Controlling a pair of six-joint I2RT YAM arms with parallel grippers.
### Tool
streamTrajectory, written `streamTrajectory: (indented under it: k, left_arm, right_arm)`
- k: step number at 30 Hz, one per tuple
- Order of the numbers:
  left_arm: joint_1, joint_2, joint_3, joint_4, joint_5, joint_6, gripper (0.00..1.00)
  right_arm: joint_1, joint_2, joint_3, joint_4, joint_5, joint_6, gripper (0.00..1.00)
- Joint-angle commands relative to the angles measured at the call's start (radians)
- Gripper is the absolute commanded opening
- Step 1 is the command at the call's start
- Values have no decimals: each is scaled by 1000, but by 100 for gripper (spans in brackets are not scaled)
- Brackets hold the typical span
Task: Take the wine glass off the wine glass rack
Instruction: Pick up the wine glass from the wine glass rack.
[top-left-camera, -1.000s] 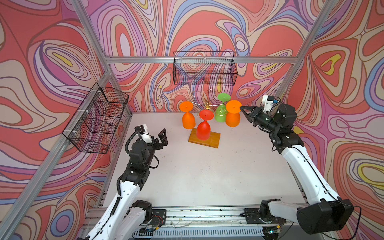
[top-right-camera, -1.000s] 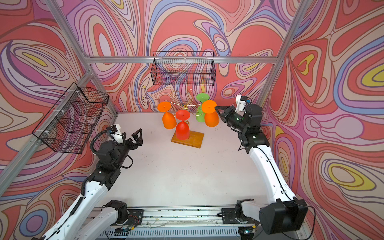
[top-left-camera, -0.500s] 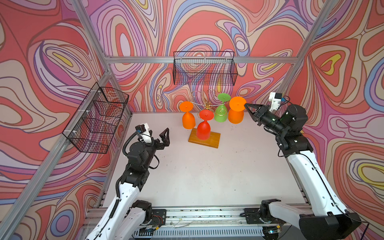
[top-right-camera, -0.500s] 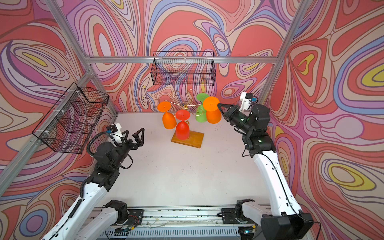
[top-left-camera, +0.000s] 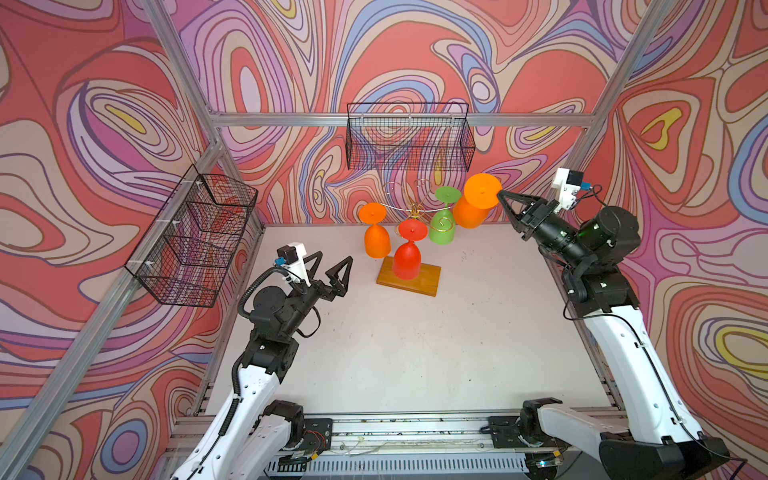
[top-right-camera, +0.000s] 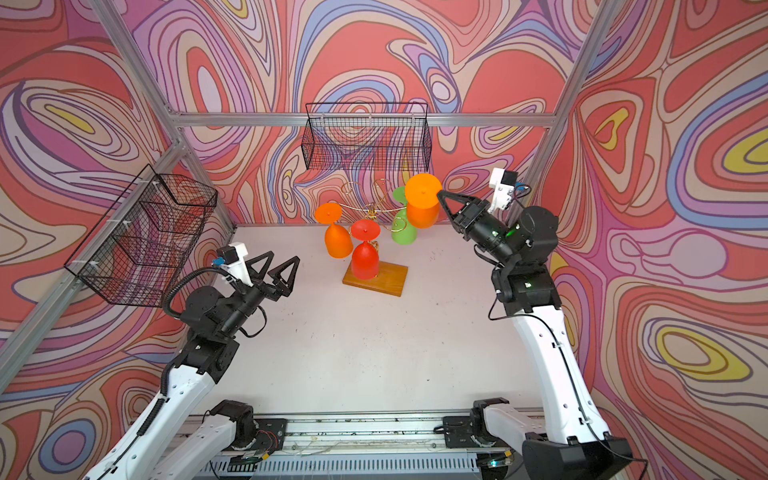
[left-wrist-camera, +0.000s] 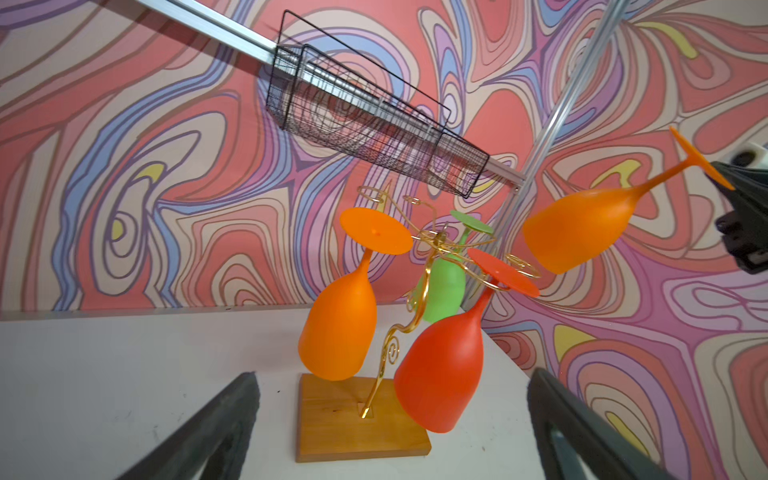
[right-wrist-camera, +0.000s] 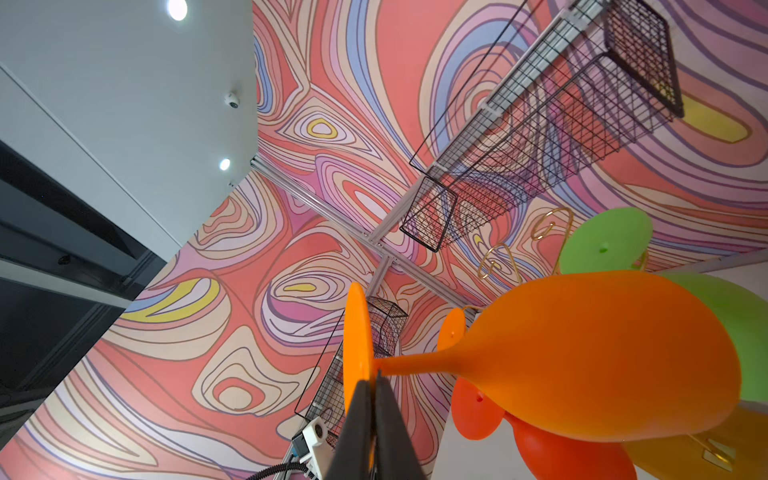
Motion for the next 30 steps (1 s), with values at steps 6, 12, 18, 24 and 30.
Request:
streamTrajectory:
  k: [6,12,18,24,30]
  left_arm:
    - [-6,70,5,215,221,-96,100]
    - [-6,159,34,341,337,-161,99]
    - [-6,262,79,484,438,-244,98]
    - [-6,387,145,642,512,-338,99]
    - [-6,560,243,886,622,-489,98]
  right_arm:
    - [-3,29,21,202,-64,76,0]
    - [0,82,6,394,-99,183,0]
    - [24,159,8,564,-123,269,0]
    - [61,234,33,717,-153,360,0]
    - [88,305,41,906,-167,492,0]
